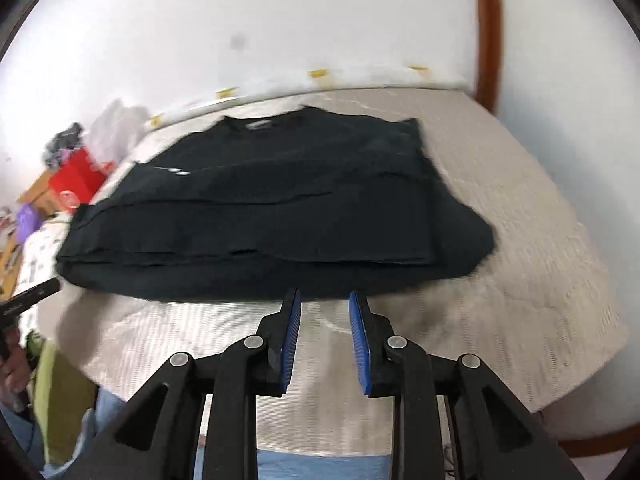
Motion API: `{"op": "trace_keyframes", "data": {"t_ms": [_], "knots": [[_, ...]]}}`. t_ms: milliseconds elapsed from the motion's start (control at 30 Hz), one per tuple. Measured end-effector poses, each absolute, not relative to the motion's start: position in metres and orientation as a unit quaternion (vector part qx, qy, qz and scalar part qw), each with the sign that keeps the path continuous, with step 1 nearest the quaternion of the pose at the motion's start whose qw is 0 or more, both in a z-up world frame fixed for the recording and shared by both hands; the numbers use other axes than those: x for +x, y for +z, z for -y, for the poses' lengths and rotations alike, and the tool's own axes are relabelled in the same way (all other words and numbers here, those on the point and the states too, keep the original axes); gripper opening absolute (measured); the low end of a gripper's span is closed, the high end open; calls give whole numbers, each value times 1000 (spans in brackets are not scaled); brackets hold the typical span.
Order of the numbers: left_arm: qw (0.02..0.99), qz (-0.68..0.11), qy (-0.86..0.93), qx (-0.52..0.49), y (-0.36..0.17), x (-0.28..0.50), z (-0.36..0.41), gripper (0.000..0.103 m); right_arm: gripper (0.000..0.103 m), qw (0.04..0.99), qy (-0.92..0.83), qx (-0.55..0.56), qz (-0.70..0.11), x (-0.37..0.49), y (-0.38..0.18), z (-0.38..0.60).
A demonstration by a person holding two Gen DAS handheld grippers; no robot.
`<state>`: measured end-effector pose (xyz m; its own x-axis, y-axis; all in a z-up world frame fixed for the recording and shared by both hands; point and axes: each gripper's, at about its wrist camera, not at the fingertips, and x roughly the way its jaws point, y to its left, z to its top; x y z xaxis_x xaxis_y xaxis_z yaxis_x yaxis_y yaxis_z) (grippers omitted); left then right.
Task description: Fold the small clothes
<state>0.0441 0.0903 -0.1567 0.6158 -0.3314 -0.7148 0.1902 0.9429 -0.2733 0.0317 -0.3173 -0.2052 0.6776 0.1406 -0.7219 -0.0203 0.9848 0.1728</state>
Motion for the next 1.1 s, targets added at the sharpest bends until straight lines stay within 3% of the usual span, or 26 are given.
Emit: {"op": "trace_keyframes", "data": {"t_ms": [133,333,700,1100], "knots": [[891,-419,-153,-83,-158,55,-79,18,16,910,32,87,-405,43,-211,313],[888,-433,-138,-76,-168,68,-76,18,13,905,22,107,-411,52,-220,311],[892,-424,-133,-77,-161,96,-76,18,12,916,11,73,-395,78,-207,308],[906,-400,-115,-81,-139,167,-77,18,12,920,15,112,-375,158,-194,324]]}}
